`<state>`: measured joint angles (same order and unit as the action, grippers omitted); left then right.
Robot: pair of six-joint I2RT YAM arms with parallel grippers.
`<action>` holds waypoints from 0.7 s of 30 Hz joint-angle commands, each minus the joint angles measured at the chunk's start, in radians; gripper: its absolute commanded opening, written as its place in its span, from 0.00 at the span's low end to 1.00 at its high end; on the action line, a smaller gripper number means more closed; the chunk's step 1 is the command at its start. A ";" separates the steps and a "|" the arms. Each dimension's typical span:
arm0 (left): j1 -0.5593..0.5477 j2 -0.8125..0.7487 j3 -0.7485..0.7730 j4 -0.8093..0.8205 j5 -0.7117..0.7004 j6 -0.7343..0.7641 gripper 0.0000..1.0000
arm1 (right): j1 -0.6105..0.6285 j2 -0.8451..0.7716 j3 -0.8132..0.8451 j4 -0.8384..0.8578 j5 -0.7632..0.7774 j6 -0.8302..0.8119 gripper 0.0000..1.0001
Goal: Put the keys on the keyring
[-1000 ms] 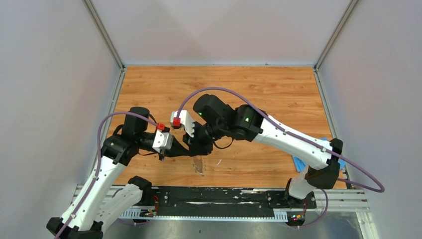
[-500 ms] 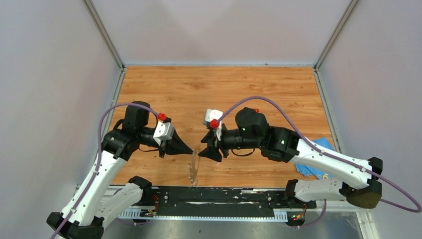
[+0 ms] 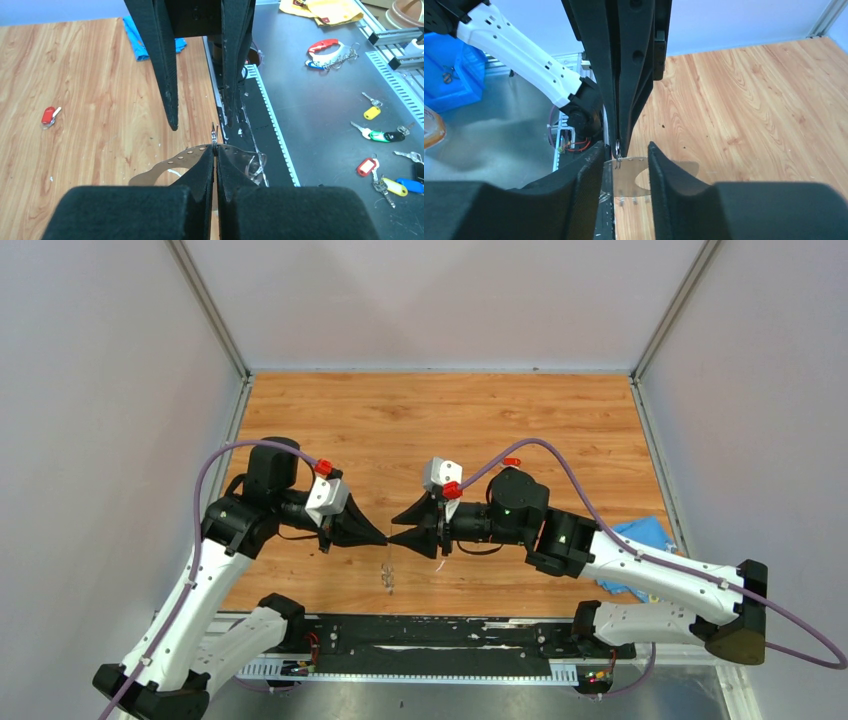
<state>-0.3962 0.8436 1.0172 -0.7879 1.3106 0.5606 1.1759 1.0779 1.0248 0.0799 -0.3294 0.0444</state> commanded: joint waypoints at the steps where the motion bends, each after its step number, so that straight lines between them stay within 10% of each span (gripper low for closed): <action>1: -0.004 -0.001 0.033 0.002 0.026 -0.011 0.00 | -0.010 0.003 -0.001 0.083 -0.032 0.005 0.33; 4: -0.004 0.000 0.041 0.005 0.020 -0.005 0.00 | -0.010 0.023 0.024 0.034 -0.037 -0.006 0.23; 12: -0.004 -0.004 0.044 0.004 0.025 -0.004 0.00 | -0.010 -0.010 0.003 0.017 -0.015 0.000 0.42; 18: -0.004 -0.002 0.051 0.004 0.026 -0.005 0.00 | -0.010 0.009 0.013 0.008 -0.021 0.004 0.12; 21: -0.004 -0.001 0.057 0.005 0.026 -0.006 0.00 | -0.010 0.020 0.021 -0.018 -0.019 -0.002 0.14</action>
<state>-0.3962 0.8444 1.0359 -0.7879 1.3128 0.5613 1.1759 1.0908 1.0256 0.0895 -0.3492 0.0517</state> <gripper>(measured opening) 0.004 0.118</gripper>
